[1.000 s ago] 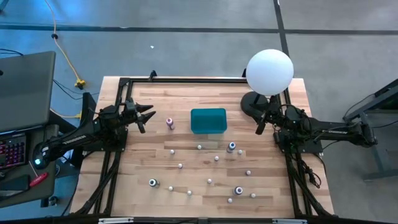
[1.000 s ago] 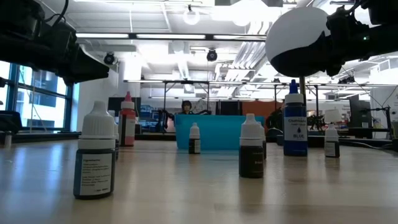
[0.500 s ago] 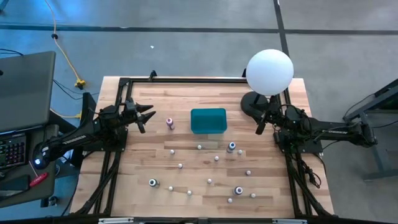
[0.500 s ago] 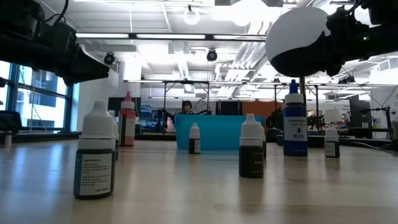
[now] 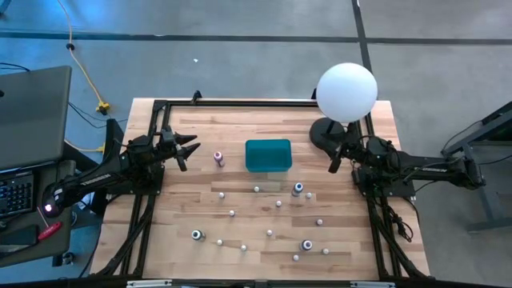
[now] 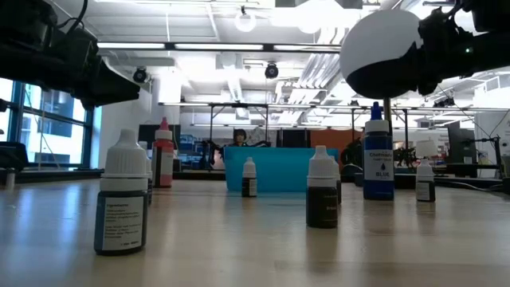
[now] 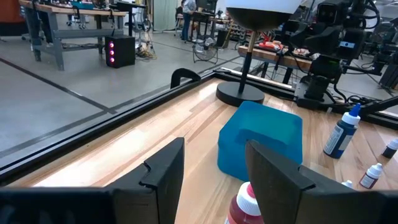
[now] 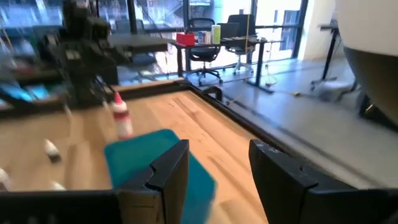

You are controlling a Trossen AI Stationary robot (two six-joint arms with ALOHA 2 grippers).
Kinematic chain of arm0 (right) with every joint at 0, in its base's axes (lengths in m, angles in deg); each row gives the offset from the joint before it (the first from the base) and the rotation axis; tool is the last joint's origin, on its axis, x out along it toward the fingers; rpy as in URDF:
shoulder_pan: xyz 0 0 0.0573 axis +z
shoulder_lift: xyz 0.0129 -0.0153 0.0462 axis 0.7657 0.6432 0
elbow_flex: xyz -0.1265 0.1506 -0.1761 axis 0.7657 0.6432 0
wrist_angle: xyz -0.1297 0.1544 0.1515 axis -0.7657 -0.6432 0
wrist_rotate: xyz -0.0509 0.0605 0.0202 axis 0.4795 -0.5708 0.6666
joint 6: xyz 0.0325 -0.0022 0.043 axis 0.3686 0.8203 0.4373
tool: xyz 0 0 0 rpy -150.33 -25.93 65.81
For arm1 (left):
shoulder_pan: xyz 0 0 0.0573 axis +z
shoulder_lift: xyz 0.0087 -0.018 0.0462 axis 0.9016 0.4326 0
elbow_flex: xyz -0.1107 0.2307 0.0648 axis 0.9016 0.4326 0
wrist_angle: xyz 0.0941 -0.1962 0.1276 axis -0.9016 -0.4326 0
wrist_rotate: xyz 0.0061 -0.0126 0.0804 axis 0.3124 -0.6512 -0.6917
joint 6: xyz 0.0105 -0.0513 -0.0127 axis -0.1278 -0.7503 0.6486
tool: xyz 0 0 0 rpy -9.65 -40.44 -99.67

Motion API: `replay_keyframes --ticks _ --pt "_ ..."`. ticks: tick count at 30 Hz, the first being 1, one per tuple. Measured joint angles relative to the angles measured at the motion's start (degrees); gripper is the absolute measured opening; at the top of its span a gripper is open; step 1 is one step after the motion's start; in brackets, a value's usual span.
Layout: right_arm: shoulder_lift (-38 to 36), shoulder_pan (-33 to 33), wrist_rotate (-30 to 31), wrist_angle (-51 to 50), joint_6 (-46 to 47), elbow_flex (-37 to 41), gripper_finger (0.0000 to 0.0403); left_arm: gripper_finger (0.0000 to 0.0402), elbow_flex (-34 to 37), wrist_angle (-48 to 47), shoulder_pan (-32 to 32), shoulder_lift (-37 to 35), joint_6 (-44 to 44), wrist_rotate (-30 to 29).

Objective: Pick & Place food coloring
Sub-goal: Put the large blue food coloring bottle into the blue bin

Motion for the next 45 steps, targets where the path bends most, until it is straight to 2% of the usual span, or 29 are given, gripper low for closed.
replay_keyframes --ticks 4,9,15,23,27,30,32,39,45 --pt "0.0 0.0 0.7 -0.2 -9.6 0.1 0.0165 0.0168 0.0 0.1 0.0 0.0 0.0 -0.4" --pt "0.0 0.0 0.6 0.2 -10.5 0.1 0.0162 0.0168 0.0 0.1 0.0 0.0 0.0 -0.5" --pt "0.0 0.0 -4.1 2.0 10.7 0.0 0.0158 0.0168 0.0 0.0 0.0 0.0 -1.9 3.9" --pt "0.5 0.0 -6.8 3.4 18.9 0.0 0.0162 0.0168 0.0 0.0 0.0 0.0 -9.9 6.0" --pt "3.2 0.0 -18.3 3.8 18.2 0.0 0.0159 0.0168 0.0 0.0 0.0 0.0 -13.3 6.1" --pt "7.6 1.0 -28.0 7.0 21.1 0.0 0.0151 0.0168 0.0 0.1 0.0 0.0 -14.0 7.4" --pt "11.6 3.6 -30.8 10.8 21.2 0.0 0.0145 0.0168 0.0 0.2 0.0 0.0 -14.3 8.3" --pt "26.9 15.5 -29.2 22.9 13.1 0.0 0.0134 0.0168 0.0 0.3 0.0 0.0 -16.9 10.3" --pt "36.4 21.3 -15.4 28.2 4.7 0.0 0.0134 0.0168 0.0 0.3 0.0 0.0 -17.3 8.7"
